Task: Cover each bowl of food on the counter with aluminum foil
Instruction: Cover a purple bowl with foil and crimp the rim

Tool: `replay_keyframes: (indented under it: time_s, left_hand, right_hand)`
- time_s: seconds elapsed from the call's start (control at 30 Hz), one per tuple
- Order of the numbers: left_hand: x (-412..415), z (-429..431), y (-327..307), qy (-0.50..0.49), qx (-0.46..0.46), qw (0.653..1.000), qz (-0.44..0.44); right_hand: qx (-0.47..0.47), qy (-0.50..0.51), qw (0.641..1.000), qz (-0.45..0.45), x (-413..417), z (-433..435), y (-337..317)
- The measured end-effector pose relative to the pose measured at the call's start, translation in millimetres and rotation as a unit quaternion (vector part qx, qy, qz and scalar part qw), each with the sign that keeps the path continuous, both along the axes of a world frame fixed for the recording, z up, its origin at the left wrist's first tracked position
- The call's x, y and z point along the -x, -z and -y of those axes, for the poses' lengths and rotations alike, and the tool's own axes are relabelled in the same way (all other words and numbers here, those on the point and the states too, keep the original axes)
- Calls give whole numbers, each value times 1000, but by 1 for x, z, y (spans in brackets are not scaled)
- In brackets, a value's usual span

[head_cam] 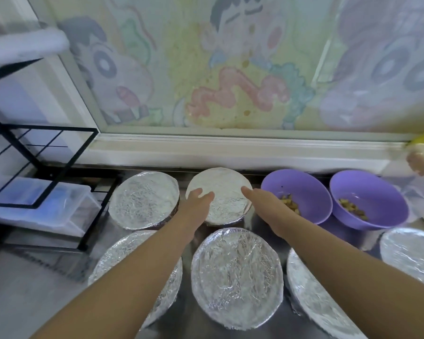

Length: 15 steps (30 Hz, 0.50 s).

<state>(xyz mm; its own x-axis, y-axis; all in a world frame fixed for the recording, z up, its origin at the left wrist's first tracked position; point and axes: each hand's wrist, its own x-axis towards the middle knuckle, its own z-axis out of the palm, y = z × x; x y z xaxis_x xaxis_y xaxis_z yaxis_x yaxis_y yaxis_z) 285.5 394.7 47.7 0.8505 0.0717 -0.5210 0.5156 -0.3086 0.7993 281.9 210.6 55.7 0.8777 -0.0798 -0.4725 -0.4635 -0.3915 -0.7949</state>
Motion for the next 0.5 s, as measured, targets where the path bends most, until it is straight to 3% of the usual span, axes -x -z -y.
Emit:
replay_keyframes:
  time_s: [0.1, 0.2, 0.33, 0.5]
  left_hand:
    - [9, 20, -21, 59, -132, 983, 108]
    - [21, 55, -35, 123, -129, 967, 180]
    - [35, 105, -31, 211, -109, 964, 120]
    - [31, 142, -18, 286, -182, 938, 72]
  right_hand:
    - [99, -63, 991, 70, 20, 32, -22]
    - [182, -54, 976, 107, 34, 69, -26]
    - [229, -14, 968, 98, 57, 113, -22]
    - [237, 12, 968, 82, 85, 147, -13]
